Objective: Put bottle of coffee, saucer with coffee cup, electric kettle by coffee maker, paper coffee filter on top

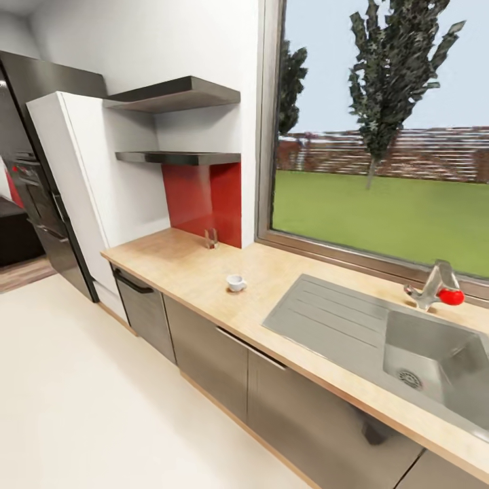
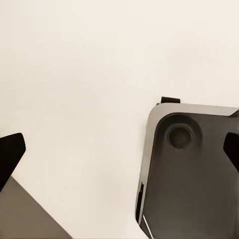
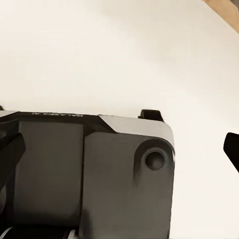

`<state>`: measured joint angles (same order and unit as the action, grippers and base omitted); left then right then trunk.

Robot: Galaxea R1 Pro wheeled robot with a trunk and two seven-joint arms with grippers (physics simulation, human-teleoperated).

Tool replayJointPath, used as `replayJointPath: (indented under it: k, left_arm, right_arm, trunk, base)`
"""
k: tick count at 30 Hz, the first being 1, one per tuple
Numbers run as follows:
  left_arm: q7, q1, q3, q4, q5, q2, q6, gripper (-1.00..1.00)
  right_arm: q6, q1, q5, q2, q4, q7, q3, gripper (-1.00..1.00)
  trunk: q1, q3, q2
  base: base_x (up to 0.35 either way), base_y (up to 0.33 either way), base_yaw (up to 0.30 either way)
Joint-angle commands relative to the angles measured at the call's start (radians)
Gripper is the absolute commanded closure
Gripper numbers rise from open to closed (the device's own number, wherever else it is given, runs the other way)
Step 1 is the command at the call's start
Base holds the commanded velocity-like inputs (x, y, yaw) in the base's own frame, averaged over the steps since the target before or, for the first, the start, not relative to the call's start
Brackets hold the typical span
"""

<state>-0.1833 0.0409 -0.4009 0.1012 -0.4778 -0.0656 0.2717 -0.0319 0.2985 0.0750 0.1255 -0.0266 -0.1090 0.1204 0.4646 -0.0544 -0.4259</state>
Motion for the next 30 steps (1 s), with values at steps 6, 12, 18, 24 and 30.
replayJointPath:
  k: [6, 12, 18, 24, 30]
  left_arm:
    - [-0.004, 0.001, -0.009, 0.000, -0.007, 0.000, 0.001, -1.00]
    - [-0.004, 0.001, -0.009, 0.000, -0.007, 0.000, 0.001, -1.00]
    - [-0.004, 0.001, -0.009, 0.000, -0.007, 0.000, 0.001, -1.00]
    - [-0.004, 0.001, -0.009, 0.000, -0.006, 0.000, 0.001, -1.00]
    - [-0.004, 0.001, -0.009, -0.001, -0.005, 0.000, 0.001, -1.00]
  right_arm:
    - [-0.003, 0.001, 0.008, 0.000, -0.001, -0.005, 0.008, -1.00]
    - [-0.003, 0.001, 0.008, 0.000, -0.001, -0.005, 0.008, -1.00]
    - [-0.003, 0.001, 0.008, 0.000, -0.001, -0.006, 0.008, -1.00]
    - [-0.003, 0.001, 0.008, 0.000, -0.001, -0.006, 0.008, -1.00]
    - [-0.004, 0.001, 0.008, 0.000, -0.001, -0.006, 0.008, -1.00]
  trunk:
    - [0.001, -0.002, -0.002]
    - [0.001, -0.002, -0.002]
    - [0.001, -0.002, -0.002]
    - [0.001, -0.002, -0.002]
    - [0.001, -0.002, -0.002]
  base:
    - [0.081, 0.334, 0.000]
    - [0.080, 0.334, 0.000]
    - [0.086, 0.334, 0.000]
    - [0.099, 0.333, 0.000]
    - [0.143, 0.333, 0.000]
